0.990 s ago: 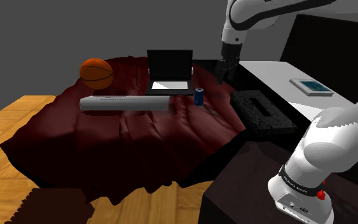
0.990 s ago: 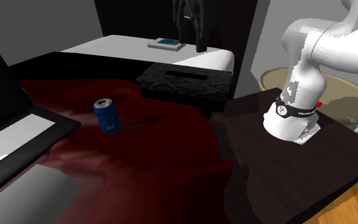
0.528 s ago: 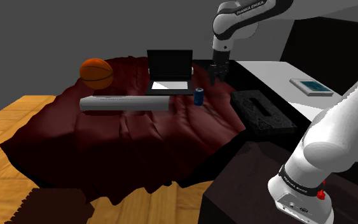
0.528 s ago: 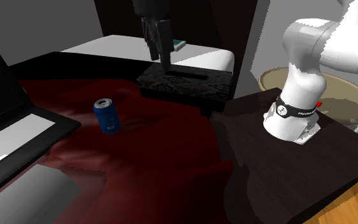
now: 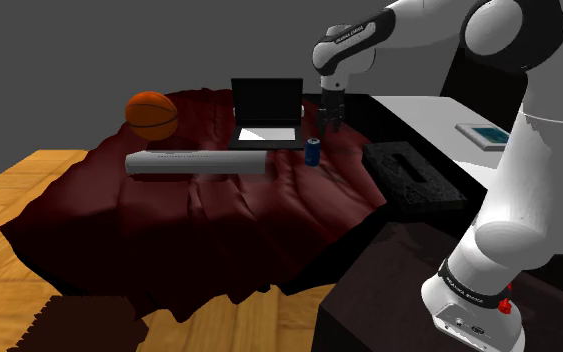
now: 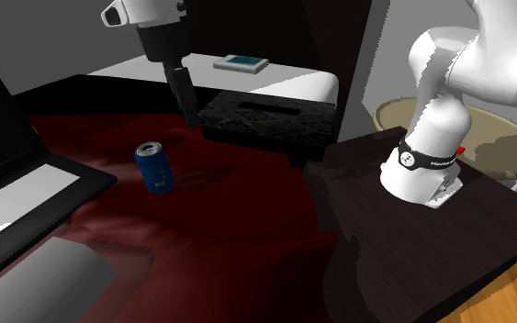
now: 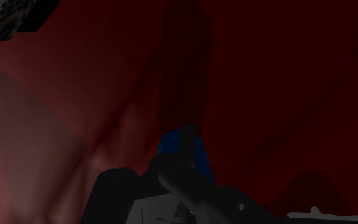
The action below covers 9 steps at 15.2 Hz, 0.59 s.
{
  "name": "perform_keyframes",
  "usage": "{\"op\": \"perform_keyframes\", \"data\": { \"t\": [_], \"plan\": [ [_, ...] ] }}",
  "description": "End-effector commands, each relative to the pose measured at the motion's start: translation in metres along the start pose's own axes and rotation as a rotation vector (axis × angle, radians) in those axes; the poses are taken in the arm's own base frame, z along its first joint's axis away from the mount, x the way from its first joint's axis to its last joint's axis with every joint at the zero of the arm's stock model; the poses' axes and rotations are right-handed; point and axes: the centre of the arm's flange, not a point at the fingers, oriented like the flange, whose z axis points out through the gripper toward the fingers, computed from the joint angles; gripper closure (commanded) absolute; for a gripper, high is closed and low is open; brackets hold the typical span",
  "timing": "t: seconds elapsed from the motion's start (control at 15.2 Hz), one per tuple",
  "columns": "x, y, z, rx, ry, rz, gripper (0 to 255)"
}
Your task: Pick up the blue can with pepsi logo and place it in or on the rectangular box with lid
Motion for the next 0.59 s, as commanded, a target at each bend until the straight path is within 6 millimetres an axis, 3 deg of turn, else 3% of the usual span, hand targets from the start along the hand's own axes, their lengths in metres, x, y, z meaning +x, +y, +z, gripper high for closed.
{"op": "perform_keyframes", "data": {
  "t": [0.0,0.4,0.53],
  "plan": [
    [0.022,0.012,0.013,0.004,-0.009,-0.008,0],
    [0.084,0.053,0.051,0.015,-0.033,-0.027,0],
    [0.091,0.057,0.060,0.017,-0.036,-0.030,0]
  ]
}}
